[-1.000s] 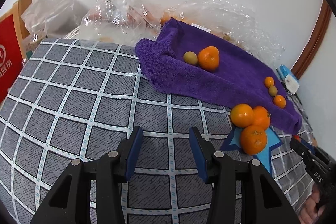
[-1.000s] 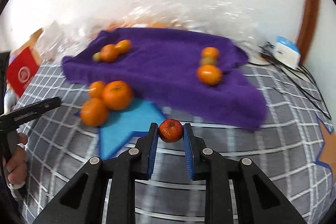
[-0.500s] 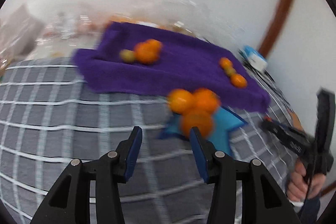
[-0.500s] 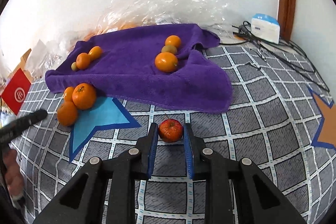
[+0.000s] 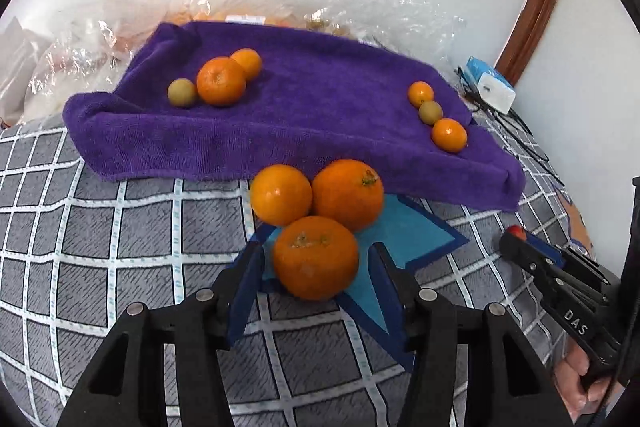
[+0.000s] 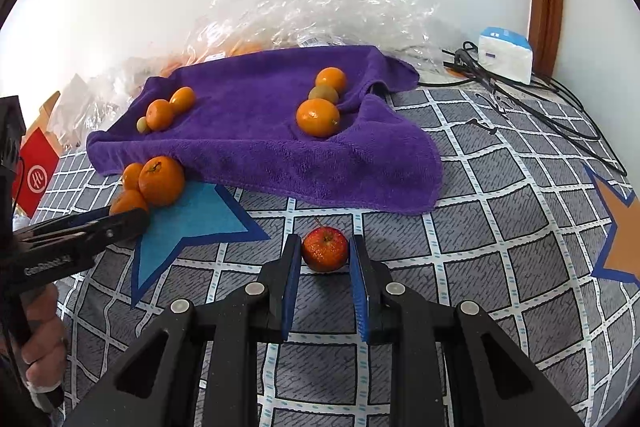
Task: Organize fruits
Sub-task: 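Grasp the small red fruit with the right tool while the left tool grasps a large orange, then lift both held fruits and carry them over the purple towel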
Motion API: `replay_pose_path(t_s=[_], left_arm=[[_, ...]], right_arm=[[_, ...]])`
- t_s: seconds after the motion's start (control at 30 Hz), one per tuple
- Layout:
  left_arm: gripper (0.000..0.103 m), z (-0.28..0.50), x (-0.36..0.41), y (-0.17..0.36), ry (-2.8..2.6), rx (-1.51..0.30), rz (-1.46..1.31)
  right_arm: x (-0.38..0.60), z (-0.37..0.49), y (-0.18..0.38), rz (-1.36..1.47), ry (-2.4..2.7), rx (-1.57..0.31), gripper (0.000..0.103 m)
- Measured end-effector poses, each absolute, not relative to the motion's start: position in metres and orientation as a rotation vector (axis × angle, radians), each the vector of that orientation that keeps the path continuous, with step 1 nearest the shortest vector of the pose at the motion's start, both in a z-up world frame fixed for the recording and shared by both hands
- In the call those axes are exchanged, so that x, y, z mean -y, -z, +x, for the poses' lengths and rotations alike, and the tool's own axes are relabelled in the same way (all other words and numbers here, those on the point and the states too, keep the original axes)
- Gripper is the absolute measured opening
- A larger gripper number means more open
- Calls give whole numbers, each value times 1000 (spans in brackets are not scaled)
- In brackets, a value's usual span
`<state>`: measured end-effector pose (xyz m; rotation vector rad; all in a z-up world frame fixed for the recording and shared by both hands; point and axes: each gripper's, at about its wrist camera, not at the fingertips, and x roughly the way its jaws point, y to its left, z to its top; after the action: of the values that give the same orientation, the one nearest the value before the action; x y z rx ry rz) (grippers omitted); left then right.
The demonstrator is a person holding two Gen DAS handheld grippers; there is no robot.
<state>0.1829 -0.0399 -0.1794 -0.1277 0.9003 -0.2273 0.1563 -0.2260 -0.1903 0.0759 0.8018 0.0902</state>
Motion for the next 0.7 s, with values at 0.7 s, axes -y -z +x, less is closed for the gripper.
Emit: replay_pose_path(t_s=[0.7], left_arm=[[40, 162, 3, 162, 242, -749, -287]], right_arm=[[222, 154, 190, 69, -135, -796, 24]])
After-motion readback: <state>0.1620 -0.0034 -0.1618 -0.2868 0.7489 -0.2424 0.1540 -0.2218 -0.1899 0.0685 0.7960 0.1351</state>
